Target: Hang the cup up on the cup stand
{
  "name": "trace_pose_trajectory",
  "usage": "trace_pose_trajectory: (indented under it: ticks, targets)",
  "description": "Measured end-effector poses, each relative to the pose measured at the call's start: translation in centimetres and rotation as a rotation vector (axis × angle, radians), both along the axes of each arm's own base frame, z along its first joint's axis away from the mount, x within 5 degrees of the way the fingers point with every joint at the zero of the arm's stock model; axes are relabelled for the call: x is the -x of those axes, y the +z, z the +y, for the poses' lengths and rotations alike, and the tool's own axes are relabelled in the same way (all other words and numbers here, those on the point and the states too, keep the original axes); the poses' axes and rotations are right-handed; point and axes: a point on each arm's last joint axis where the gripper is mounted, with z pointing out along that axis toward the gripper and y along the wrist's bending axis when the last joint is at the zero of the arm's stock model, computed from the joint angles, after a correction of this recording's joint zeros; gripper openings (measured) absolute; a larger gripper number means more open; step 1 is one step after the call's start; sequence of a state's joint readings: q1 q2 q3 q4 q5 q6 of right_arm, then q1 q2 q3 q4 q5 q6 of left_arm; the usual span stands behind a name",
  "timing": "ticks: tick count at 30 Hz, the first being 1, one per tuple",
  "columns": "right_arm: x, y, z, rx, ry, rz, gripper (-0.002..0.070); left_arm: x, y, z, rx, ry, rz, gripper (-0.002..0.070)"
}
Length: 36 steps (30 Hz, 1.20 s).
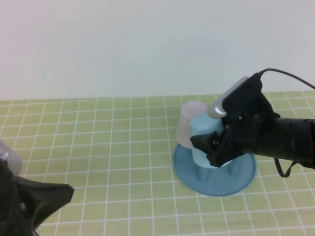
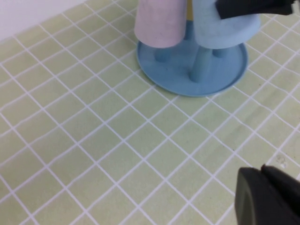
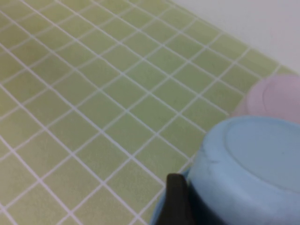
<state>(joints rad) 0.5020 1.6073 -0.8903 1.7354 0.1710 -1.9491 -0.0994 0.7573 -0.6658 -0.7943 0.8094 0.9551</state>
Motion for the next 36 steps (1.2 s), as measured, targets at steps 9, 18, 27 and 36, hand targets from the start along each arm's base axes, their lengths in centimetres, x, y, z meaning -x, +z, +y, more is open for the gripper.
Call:
trace_pose_trajectory:
  ticks: [9,18,27,36]
  targets:
    - [-0.2,-0.2,0.0,-0.014,-0.022,0.022,0.0683,0.1,-0.1,0.1,-0.015,0.000,0.011,-0.0001]
    - [2.0,5.1,-1.2,-0.113,-0.041,-0.097,0.0482,0.2,-0.3,0.0,-0.016,-0.016,0.033,-0.0001]
    - [10.7,10.6,-6.0,-0.201,-0.021,-0.342,0.0016,0.5,-0.4,0.2,-0.039,-0.006,0.052,-0.0001]
    - [16.9,2.4,-10.7,-0.084,-0.127,-0.281,0.0002,0.5,-0.3,0.1,-0.016,-0.003,0.052,-0.0001]
